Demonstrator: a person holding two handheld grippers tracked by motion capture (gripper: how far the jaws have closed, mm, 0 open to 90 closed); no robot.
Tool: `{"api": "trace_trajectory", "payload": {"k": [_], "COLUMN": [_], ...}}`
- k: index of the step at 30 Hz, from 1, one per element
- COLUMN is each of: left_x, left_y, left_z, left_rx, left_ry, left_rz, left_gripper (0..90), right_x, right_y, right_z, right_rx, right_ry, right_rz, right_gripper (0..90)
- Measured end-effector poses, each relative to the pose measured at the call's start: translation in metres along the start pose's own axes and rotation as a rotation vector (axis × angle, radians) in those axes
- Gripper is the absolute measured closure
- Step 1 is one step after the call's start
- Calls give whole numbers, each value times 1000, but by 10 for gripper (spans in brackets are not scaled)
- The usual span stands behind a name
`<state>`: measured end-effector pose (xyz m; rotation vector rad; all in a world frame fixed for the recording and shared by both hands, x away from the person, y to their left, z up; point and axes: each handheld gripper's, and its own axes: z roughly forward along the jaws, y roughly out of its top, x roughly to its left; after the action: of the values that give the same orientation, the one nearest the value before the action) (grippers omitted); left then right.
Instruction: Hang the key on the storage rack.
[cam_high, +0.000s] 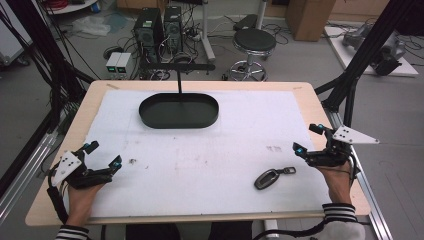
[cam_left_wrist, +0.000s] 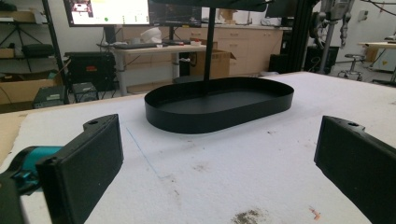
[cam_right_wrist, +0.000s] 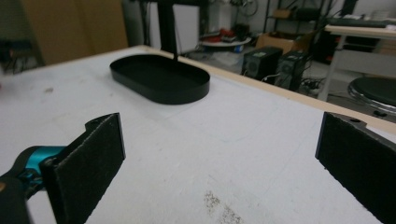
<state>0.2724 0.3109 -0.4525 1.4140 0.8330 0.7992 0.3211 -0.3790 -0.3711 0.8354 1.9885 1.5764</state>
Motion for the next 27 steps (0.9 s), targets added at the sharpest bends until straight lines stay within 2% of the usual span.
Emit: {"api": "trace_trajectory", "payload": {"k": [1,2,3,6,8,11,12,13,14,15,18,21,23,25,27], "left_x": [0,0,0,0,0,0,0,0,0,0,0,0,0,0,-1], "left_y": [0,0,0,0,0,0,0,0,0,0,0,0,0,0,0], "left_z": [0,0,0,0,0,0,0,0,0,0,0,0,0,0,0], "left_rx": [0,0,-1,3,2,2,3,3,3,2,2,4,3,3,3], "left_ry": [-1,-1,0,-2,-1,0,0,0,0,0,0,-1,0,5,5], "left_rz": [0,1,0,2,2,3,4,4,4,4,4,3,3,4,5], "left_gripper": [17,17,17,17,17,17,17,17,17,17,17,17,17,17,17], "right_x": [-2,-2,-3,-6,-8,-9,-9,-9,-10,-11,-13,-15,-17,-17,-18], "right_y": [6,6,8,13,16,20,21,21,23,24,26,26,26,26,23], "right_z": [3,3,4,10,14,20,23,23,24,25,26,28,31,31,36], "right_rx": [45,45,61,134,182,265,310,310,334,356,371,407,464,470,528], "right_ry": [30,30,39,91,123,172,190,190,201,231,242,273,292,292,315], "right_rz": [-32,-32,-53,-115,-133,-175,-202,-202,-215,-221,-238,-263,-288,-291,-314], "right_gripper": [3,3,3,3,4,5,5,5,5,6,13,41,42,43,48]}}
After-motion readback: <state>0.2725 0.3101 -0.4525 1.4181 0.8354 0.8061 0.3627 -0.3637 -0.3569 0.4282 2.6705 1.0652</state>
